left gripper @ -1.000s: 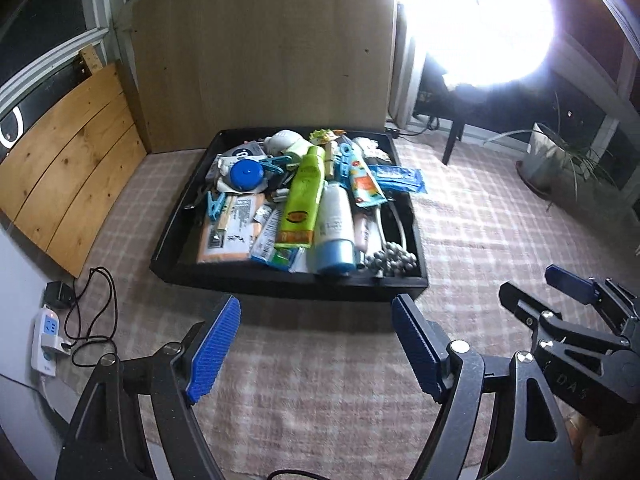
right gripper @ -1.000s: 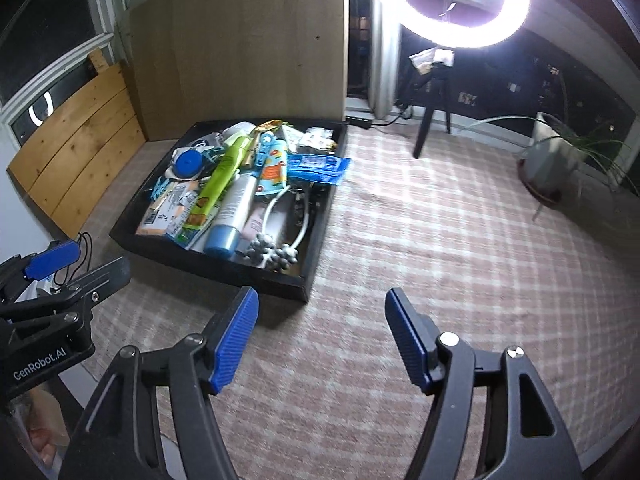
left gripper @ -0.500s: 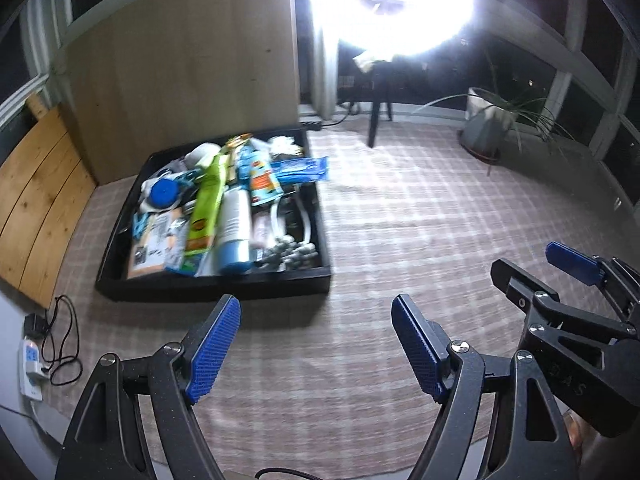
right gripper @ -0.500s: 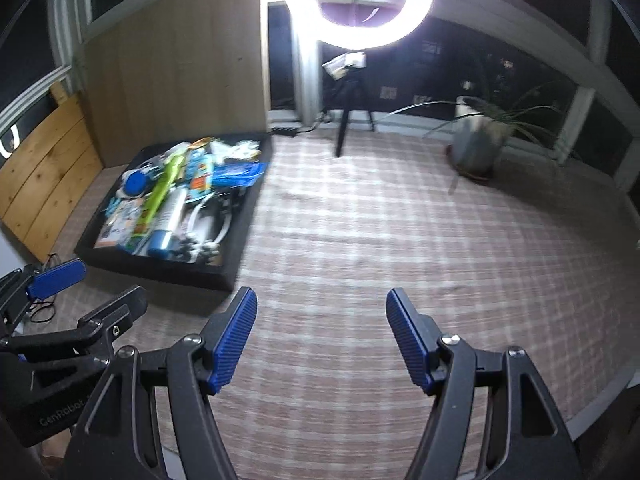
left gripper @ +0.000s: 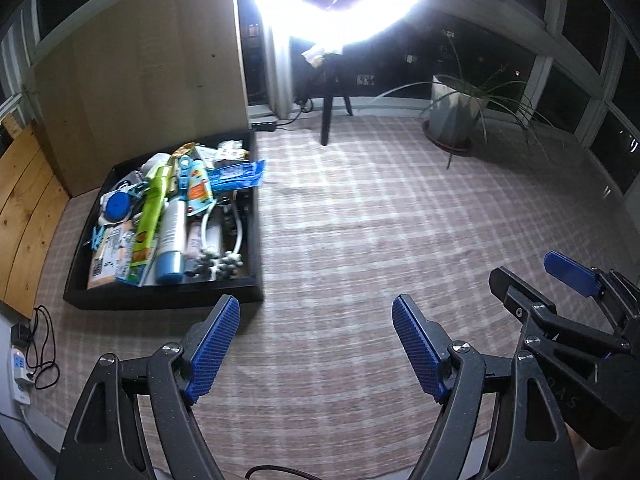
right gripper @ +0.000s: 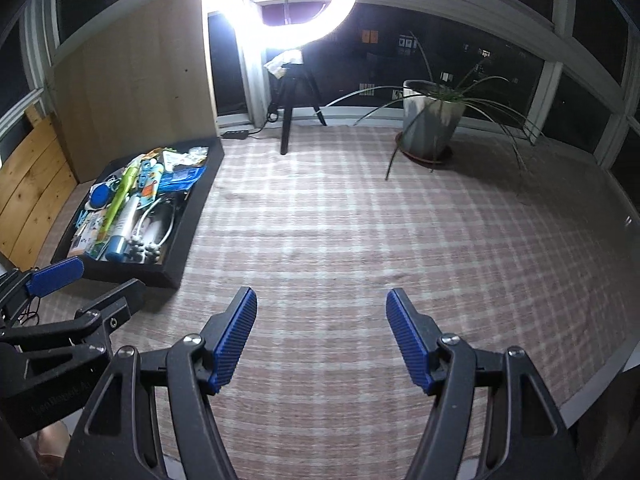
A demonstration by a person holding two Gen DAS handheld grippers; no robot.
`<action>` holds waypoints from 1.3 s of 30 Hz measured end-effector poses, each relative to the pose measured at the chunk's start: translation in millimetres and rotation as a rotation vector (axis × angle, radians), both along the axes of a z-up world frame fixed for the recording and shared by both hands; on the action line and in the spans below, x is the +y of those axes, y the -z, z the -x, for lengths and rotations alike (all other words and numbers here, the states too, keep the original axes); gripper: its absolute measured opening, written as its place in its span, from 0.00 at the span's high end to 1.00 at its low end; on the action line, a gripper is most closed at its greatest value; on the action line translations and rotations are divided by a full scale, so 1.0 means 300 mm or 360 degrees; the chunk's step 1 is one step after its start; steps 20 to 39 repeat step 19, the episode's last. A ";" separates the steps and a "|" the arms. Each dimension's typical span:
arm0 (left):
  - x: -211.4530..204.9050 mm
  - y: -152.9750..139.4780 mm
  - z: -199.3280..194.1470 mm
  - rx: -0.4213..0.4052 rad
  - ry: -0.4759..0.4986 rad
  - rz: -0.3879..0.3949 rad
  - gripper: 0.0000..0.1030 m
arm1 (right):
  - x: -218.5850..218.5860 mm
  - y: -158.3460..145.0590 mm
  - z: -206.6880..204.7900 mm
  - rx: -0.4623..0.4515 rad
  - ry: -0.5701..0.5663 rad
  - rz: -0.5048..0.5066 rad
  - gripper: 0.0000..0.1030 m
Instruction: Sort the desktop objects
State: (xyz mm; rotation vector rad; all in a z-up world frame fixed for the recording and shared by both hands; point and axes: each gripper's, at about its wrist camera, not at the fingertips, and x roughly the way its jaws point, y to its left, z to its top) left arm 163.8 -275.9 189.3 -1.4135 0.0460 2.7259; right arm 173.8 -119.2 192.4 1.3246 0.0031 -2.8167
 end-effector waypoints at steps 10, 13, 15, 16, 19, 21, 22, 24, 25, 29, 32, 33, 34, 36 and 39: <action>0.102 0.008 0.027 -0.0033 0.0023 -0.0008 0.25 | 0.093 0.014 0.026 -0.0016 0.0031 0.0020 0.35; 0.119 0.009 0.034 -0.0031 0.0026 -0.0006 0.25 | 0.111 0.016 0.032 -0.0018 0.0032 0.0016 0.35; 0.132 0.009 0.037 -0.0028 0.0035 -0.0006 0.25 | 0.124 0.017 0.036 -0.0020 0.0038 0.0021 0.35; 0.136 0.009 0.039 -0.0027 0.0037 -0.0003 0.25 | 0.131 0.018 0.038 -0.0021 0.0042 0.0026 0.35; 0.149 0.011 0.042 -0.0023 0.0039 0.0007 0.25 | 0.140 0.022 0.043 -0.0027 0.0046 0.0031 0.35; 0.149 0.011 0.042 -0.0023 0.0039 0.0007 0.25 | 0.140 0.022 0.043 -0.0027 0.0046 0.0031 0.35; 0.149 0.011 0.042 -0.0023 0.0039 0.0007 0.25 | 0.140 0.022 0.043 -0.0027 0.0046 0.0031 0.35; 0.149 0.011 0.042 -0.0023 0.0039 0.0007 0.25 | 0.140 0.022 0.043 -0.0027 0.0046 0.0031 0.35; 0.149 0.011 0.042 -0.0023 0.0039 0.0007 0.25 | 0.140 0.022 0.043 -0.0027 0.0046 0.0031 0.35; 0.149 0.011 0.042 -0.0023 0.0039 0.0007 0.25 | 0.140 0.022 0.043 -0.0027 0.0046 0.0031 0.35; 0.149 0.011 0.042 -0.0023 0.0039 0.0007 0.25 | 0.140 0.022 0.043 -0.0027 0.0046 0.0031 0.35; 0.149 0.011 0.042 -0.0023 0.0039 0.0007 0.25 | 0.140 0.022 0.043 -0.0027 0.0046 0.0031 0.35; 0.149 0.011 0.042 -0.0023 0.0039 0.0007 0.25 | 0.140 0.022 0.043 -0.0027 0.0046 0.0031 0.35; 0.149 0.011 0.042 -0.0023 0.0039 0.0007 0.25 | 0.140 0.022 0.043 -0.0027 0.0046 0.0031 0.35; 0.149 0.011 0.042 -0.0023 0.0039 0.0007 0.25 | 0.140 0.022 0.043 -0.0027 0.0046 0.0031 0.35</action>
